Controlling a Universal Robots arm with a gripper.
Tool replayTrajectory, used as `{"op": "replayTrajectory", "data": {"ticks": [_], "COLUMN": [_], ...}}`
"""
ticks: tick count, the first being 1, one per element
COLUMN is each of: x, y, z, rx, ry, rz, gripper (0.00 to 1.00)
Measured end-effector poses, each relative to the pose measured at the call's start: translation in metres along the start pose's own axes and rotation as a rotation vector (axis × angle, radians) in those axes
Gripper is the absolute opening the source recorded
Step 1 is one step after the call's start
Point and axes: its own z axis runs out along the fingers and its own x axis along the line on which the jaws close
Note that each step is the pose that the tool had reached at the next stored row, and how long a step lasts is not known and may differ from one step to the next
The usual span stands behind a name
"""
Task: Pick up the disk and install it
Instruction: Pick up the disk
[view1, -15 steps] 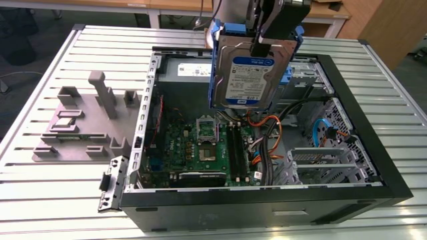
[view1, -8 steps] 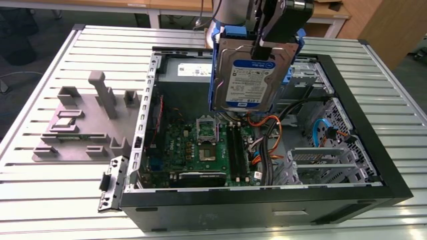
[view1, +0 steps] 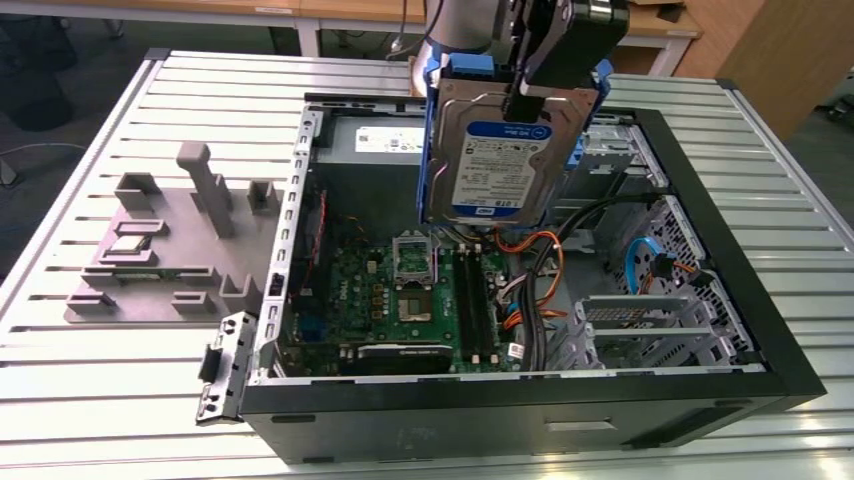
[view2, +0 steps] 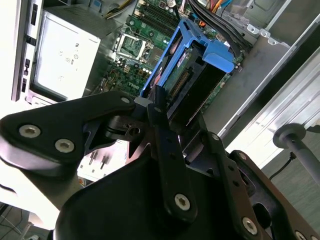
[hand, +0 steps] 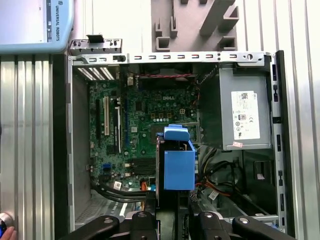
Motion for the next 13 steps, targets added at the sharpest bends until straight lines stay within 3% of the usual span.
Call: {"op": "replayTrajectory", "data": {"ticks": [7,13], "x": [0.0070,0.0075], "y": [-0.0004,-0.0005], "z": [-0.0003,-0.0003], "rx": [0.0000,0.0000], "ry": [0.0000,-0.0001], "rz": [0.000,0.000], "gripper": [0.35,0.35]}}
